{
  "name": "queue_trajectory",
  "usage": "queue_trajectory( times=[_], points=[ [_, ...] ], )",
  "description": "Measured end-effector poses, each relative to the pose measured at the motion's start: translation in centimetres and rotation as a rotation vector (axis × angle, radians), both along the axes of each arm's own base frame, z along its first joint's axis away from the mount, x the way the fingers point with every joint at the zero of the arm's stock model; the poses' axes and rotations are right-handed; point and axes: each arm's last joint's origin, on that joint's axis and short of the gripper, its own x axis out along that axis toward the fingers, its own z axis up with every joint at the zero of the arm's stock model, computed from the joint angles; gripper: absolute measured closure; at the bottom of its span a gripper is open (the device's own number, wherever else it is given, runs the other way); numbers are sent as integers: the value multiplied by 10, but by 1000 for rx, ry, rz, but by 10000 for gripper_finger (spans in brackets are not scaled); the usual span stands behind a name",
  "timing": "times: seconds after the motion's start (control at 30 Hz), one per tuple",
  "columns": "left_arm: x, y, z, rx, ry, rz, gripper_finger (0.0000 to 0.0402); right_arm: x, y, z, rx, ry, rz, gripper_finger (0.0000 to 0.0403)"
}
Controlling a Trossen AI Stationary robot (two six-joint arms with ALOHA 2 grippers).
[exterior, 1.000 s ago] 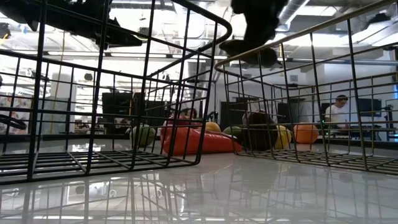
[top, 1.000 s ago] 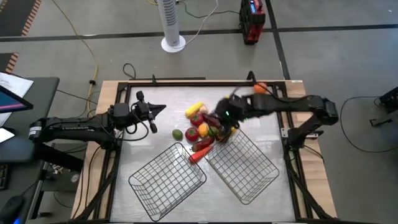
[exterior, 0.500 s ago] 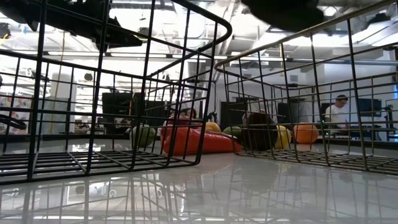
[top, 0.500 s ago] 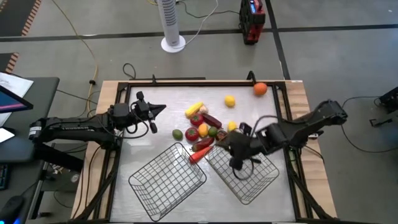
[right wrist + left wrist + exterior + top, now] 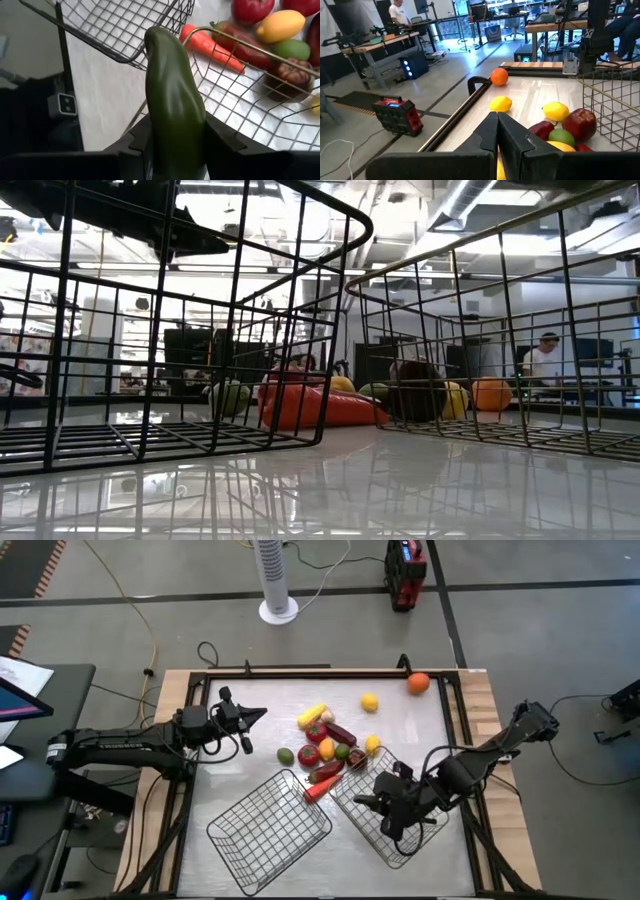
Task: Sort produce into baskets
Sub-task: Put the green chili pepper into the gold wire basket
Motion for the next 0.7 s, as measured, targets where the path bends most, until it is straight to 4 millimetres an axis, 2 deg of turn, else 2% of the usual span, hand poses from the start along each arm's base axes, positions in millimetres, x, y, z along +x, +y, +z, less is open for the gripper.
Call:
queue_trajectory(
  times=[0.1,0.3,0.43,0.7],
  points=[
    [0,0,0,-37,-18,-10,401,-3,6,0,5,-16,-23,253],
    [2,-5,0,-139,-56,-178,401,-12,16,0,4,-41,-65,253],
    [3,-7,0,-190,-73,-219,401,-19,21,-3,-18,-29,-99,253],
    [4,-15,-1,-218,-66,-280,401,-25,17,-36,5,65,-193,244]
  ],
)
